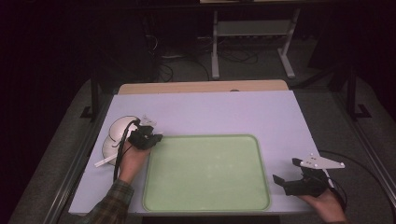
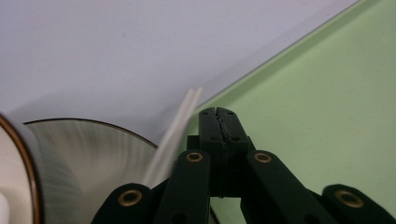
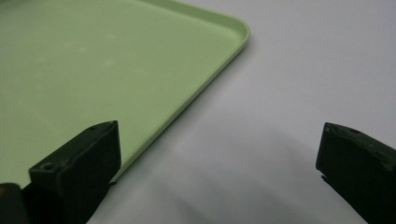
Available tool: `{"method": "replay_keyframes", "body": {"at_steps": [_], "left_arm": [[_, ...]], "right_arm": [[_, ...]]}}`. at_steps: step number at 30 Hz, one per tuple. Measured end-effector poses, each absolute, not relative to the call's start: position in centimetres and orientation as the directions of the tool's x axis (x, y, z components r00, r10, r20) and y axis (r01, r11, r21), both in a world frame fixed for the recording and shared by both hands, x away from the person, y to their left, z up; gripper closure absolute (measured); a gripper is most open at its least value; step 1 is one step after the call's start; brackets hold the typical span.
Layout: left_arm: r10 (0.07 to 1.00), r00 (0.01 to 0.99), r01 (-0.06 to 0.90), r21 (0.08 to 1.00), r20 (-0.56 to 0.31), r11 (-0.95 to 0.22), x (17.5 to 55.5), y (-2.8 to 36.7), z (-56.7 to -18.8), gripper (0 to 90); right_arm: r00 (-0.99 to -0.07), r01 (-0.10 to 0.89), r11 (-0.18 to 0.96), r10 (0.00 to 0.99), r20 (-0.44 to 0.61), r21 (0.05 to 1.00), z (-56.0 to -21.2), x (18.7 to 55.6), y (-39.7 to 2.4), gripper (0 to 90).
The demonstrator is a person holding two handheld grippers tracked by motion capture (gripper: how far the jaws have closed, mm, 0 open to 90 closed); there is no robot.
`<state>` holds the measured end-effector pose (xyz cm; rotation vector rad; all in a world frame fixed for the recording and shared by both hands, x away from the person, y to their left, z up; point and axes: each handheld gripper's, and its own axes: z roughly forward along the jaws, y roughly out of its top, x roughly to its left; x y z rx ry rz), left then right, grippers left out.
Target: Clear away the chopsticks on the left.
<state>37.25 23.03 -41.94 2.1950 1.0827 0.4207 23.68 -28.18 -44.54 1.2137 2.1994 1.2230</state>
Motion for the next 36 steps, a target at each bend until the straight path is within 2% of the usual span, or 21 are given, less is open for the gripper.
{"method": "replay_keyframes", "body": {"at_steps": [9, 22, 36], "left_arm": [[0.765, 0.641, 0.584, 0.687, -0.065, -0.432, 34.5, 23.9, -41.4, 89.7], [0.747, 0.659, 0.582, 0.689, -0.09, -0.431, 29.8, 26.9, -41.2, 87.5], [0.759, 0.644, 0.582, 0.703, -0.092, -0.409, 27.4, 32.1, -40.0, 72.4]], "right_arm": [[-0.575, 0.511, 0.263, 0.812, 0.099, 0.818, -44.5, 23.6, -28.2, 0.0], [-0.578, 0.509, 0.263, 0.81, 0.099, 0.82, -44.4, 23.6, -28.1, 0.0], [-0.577, 0.509, 0.262, 0.811, 0.099, 0.82, -44.4, 23.6, -28.1, 0.0]]}}
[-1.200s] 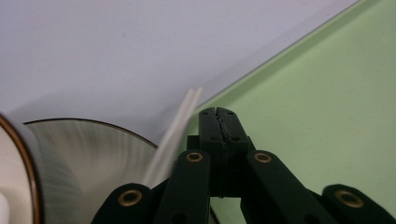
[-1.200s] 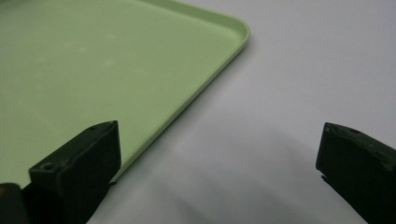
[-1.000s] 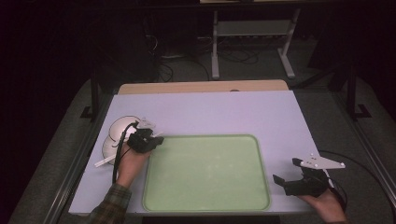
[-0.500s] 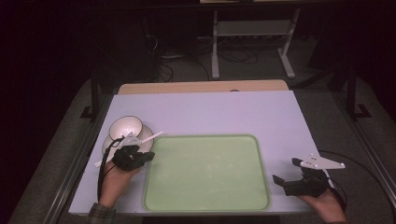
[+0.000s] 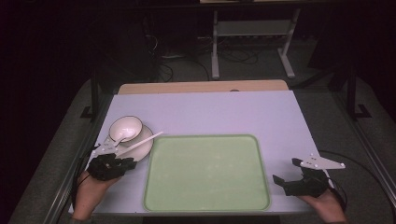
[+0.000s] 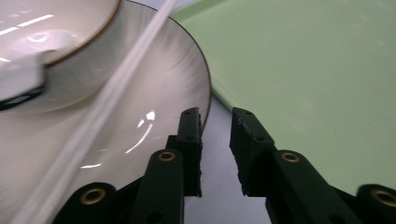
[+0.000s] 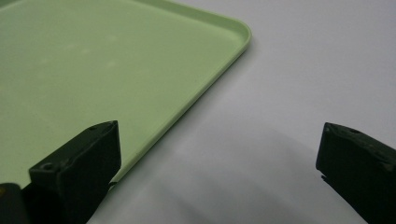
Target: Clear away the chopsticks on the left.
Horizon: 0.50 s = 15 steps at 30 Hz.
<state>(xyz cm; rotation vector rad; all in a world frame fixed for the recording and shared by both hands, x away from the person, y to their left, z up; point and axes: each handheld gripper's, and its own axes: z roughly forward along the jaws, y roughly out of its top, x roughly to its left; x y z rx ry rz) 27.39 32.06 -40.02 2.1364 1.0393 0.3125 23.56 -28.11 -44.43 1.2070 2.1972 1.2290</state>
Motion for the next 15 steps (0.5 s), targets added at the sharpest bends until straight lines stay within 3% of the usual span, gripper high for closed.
{"method": "replay_keyframes", "body": {"at_steps": [15], "left_arm": [[0.808, 0.587, 0.576, 0.73, -0.058, -0.366, 28.3, 37.8, -39.6, 58.6]], "right_arm": [[-0.583, 0.511, 0.267, 0.806, 0.101, 0.817, -44.5, 23.6, -28.0, 0.0]]}}
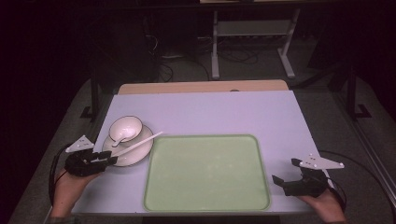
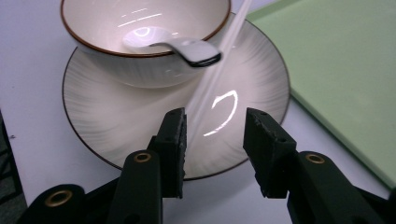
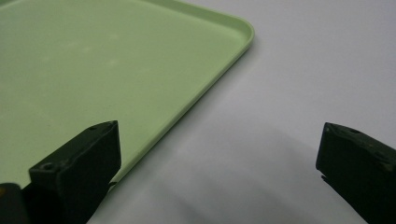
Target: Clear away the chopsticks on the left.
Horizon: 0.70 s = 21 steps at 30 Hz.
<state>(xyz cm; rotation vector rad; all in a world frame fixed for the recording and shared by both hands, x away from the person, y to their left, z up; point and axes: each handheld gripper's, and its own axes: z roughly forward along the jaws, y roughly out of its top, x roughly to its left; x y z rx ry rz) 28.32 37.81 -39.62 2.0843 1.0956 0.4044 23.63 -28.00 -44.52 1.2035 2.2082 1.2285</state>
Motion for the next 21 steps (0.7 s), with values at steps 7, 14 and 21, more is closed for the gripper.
{"method": "replay_keyframes", "body": {"at_steps": [7, 14, 21], "left_arm": [[0.798, 0.6, 0.573, 0.728, -0.06, -0.377, 29.9, 38.2, -40.9, 58.5], [0.79, 0.611, 0.575, 0.714, -0.049, -0.4, 30.8, 38.0, -41.6, 58.2], [0.78, 0.625, 0.577, 0.7, -0.045, -0.422, 31.1, 38.0, -42.1, 60.3]], "right_arm": [[-0.585, 0.512, 0.272, 0.805, 0.099, 0.815, -44.6, 23.7, -27.9, 0.0], [-0.581, 0.514, 0.265, 0.807, 0.104, 0.816, -44.6, 23.6, -28.0, 0.0], [-0.583, 0.514, 0.264, 0.806, 0.107, 0.816, -44.6, 23.6, -28.0, 0.0]]}}
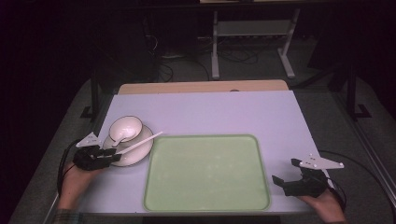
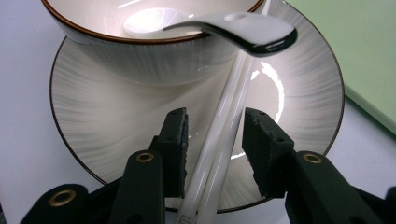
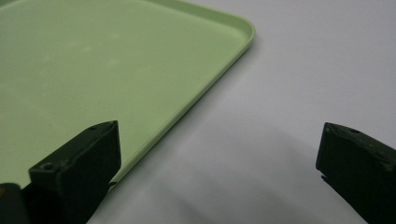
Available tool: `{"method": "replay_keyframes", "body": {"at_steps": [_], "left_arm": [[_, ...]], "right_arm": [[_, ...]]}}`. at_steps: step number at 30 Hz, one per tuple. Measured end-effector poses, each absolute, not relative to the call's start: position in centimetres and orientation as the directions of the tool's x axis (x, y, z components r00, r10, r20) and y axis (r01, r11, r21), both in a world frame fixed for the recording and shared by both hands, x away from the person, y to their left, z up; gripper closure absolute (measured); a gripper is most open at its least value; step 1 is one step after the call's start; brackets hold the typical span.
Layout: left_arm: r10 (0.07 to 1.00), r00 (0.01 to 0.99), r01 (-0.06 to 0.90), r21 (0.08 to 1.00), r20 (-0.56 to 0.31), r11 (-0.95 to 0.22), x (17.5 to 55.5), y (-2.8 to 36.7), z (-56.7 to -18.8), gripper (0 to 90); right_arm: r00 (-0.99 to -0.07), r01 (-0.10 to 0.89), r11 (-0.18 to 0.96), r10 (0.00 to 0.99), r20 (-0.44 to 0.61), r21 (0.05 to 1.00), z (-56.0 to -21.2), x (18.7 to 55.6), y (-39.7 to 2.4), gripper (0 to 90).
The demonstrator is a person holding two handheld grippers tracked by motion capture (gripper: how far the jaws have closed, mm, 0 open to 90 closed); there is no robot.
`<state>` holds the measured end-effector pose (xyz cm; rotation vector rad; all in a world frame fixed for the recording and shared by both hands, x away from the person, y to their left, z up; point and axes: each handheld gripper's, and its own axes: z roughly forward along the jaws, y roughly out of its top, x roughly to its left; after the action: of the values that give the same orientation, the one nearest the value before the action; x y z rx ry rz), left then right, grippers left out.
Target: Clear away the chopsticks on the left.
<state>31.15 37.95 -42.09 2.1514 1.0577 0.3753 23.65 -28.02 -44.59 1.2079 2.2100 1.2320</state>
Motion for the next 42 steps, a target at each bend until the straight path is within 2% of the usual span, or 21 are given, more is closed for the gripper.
{"method": "replay_keyframes", "body": {"at_steps": [30, 42], "left_arm": [[0.746, 0.665, 0.571, 0.673, -0.042, -0.471, 31.0, 36.7, -42.2, 70.8], [0.772, 0.632, 0.614, 0.653, -0.071, -0.443, 30.6, 36.0, -41.9, 75.0]], "right_arm": [[-0.584, 0.515, 0.265, 0.804, 0.108, 0.815, -44.6, 23.6, -28.1, 0.0], [-0.585, 0.512, 0.266, 0.804, 0.104, 0.817, -44.6, 23.6, -28.2, 0.0]]}}
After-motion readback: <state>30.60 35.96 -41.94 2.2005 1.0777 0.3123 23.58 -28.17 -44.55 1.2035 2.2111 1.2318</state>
